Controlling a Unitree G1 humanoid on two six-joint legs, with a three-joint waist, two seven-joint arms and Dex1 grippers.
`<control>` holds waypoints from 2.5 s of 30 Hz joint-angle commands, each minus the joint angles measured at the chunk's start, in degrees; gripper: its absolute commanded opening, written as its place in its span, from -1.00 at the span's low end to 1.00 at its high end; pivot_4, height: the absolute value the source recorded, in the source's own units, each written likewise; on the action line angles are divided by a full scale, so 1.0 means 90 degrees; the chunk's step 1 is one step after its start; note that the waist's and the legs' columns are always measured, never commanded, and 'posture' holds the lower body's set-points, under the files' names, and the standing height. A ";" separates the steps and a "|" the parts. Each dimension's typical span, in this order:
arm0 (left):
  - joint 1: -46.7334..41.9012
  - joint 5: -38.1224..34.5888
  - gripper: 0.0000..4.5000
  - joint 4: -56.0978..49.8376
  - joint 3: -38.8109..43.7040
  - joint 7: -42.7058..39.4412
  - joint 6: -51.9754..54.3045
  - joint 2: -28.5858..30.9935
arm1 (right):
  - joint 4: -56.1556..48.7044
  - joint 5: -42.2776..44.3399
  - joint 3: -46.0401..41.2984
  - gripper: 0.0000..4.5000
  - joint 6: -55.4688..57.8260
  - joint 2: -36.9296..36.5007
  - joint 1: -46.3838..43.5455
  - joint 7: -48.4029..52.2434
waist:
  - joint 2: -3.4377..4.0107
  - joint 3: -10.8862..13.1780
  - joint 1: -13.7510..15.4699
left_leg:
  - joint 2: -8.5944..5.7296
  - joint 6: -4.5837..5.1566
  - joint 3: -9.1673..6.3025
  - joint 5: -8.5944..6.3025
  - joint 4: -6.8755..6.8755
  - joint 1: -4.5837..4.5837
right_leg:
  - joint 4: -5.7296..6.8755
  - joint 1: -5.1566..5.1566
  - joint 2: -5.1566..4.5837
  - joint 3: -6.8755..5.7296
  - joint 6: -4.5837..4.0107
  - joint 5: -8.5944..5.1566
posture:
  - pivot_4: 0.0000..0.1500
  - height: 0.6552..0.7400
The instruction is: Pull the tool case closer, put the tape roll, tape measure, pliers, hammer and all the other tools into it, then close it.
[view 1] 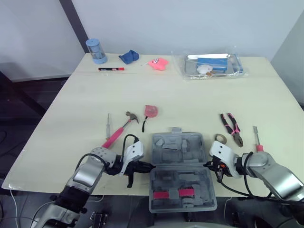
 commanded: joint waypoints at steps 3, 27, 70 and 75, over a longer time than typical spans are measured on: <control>-0.0060 -0.0047 -0.96 -0.0067 -0.0145 -0.0012 -0.0146 -0.0086 | -0.0263 0.0088 -0.0054 -0.99 -0.0089 -0.0044 0.0061 0.0079 | 0.0000 0.0000 0.0001 | 0.0000 0.0000 0.0000 0.0000 0.0000 0.0000 | 0.0000 0.0001 0.0000 0.0000 0.0000 0.0000 | 1.00 1.00; 0.0579 -0.1008 -0.96 -0.1449 0.1192 0.0520 0.0673 0.0407 | -0.0462 0.0430 -0.1749 -0.99 -0.0440 -0.0375 0.1102 -0.0100 | 0.0004 0.0005 0.0010 | 0.0004 0.0000 -0.0001 0.0000 -0.0003 0.0002 | -0.0001 0.0004 -0.0001 0.0002 0.0000 0.0000 | 1.00 1.00; 0.2721 -0.3027 1.00 -0.0320 0.4804 0.0632 -0.0180 0.0269 | 0.0264 0.2694 -0.6830 0.92 -0.3788 0.0723 0.4674 0.1218 | 0.0050 0.0026 0.0119 | 0.0015 -0.0001 0.0005 -0.0002 -0.0065 0.0054 | -0.0086 0.0068 -0.0006 0.0005 -0.0002 -0.0001 | 1.00 1.00; 0.2079 -0.3386 1.00 -0.1065 0.4248 0.0453 0.0295 0.0392 | -0.0387 0.2701 -0.6067 0.92 -0.2486 -0.0659 0.3541 0.0823 | 0.0053 0.0028 0.0113 | 0.0013 -0.0002 0.0008 -0.0001 -0.0063 0.0055 | -0.0083 0.0068 -0.0005 0.0011 0.0007 0.0006 | 1.00 1.00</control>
